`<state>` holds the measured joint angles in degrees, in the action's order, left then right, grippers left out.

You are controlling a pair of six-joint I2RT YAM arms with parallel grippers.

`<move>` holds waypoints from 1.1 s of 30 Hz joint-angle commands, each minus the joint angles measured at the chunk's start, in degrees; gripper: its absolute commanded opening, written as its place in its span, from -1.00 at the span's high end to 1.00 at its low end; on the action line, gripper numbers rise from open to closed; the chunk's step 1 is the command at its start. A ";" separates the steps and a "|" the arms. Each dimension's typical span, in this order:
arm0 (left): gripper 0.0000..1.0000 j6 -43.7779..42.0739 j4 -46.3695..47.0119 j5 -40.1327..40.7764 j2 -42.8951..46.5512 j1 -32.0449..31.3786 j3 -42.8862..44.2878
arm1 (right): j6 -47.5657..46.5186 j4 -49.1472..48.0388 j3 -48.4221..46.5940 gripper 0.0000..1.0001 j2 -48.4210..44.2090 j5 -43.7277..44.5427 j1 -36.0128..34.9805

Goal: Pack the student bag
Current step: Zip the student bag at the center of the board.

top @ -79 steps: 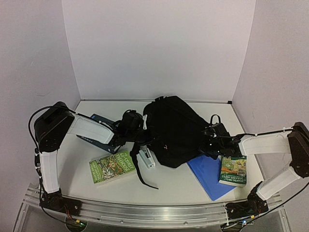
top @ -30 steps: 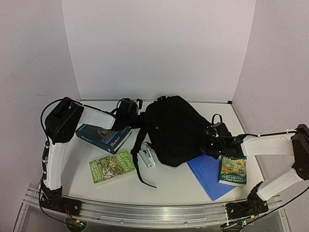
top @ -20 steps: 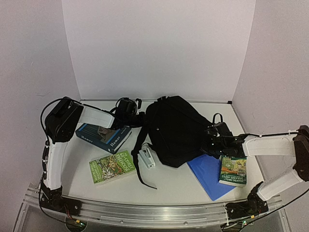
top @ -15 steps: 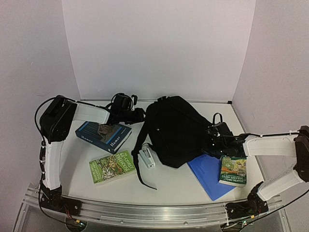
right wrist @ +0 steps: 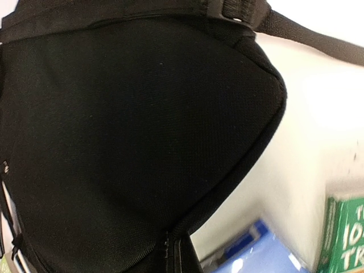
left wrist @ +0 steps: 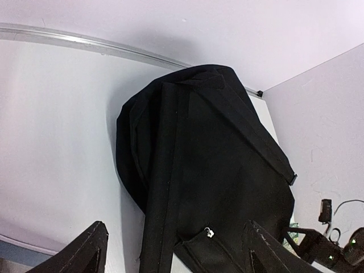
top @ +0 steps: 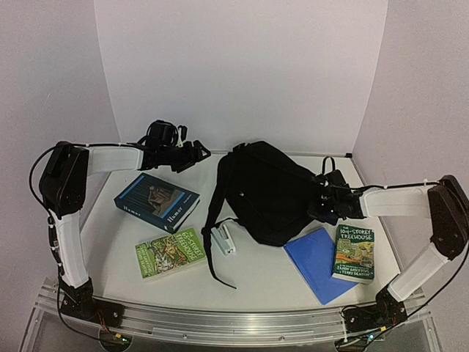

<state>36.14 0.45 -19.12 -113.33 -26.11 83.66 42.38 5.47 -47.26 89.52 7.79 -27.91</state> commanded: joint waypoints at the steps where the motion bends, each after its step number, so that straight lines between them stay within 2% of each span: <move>1: -0.64 2.66 1.02 -5.70 -2.20 1.16 2.62 | -6.95 -2.87 -4.67 1.00 5.25 -3.49 5.80; 7: -0.64 6.01 3.76 -11.36 -8.64 3.86 7.01 | -8.62 -4.88 -6.19 0.96 8.08 -8.97 9.17; 11: -0.63 7.03 4.38 -14.15 -13.80 4.64 11.82 | -8.30 -5.03 -6.35 0.87 9.04 -11.34 9.63; 17: -0.59 7.16 2.73 -16.55 -22.49 4.66 21.26 | -6.80 -5.01 -5.51 0.60 8.40 -13.47 9.61; 24: -0.53 8.96 4.40 -18.95 -30.20 4.66 29.53 | -6.00 -5.03 -4.00 0.52 5.98 -14.54 9.65; 30: -0.29 11.24 5.18 -20.78 -36.48 4.47 36.61 | -5.50 -5.00 -3.12 0.51 4.88 -15.03 9.57; 33: -0.11 12.89 5.81 -21.89 -39.03 4.26 39.41 | -5.30 -5.02 -2.84 0.51 4.48 -15.34 9.62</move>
<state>46.46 3.58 -38.11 -149.55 -21.42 117.82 36.35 0.97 -50.79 96.36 -6.94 -18.28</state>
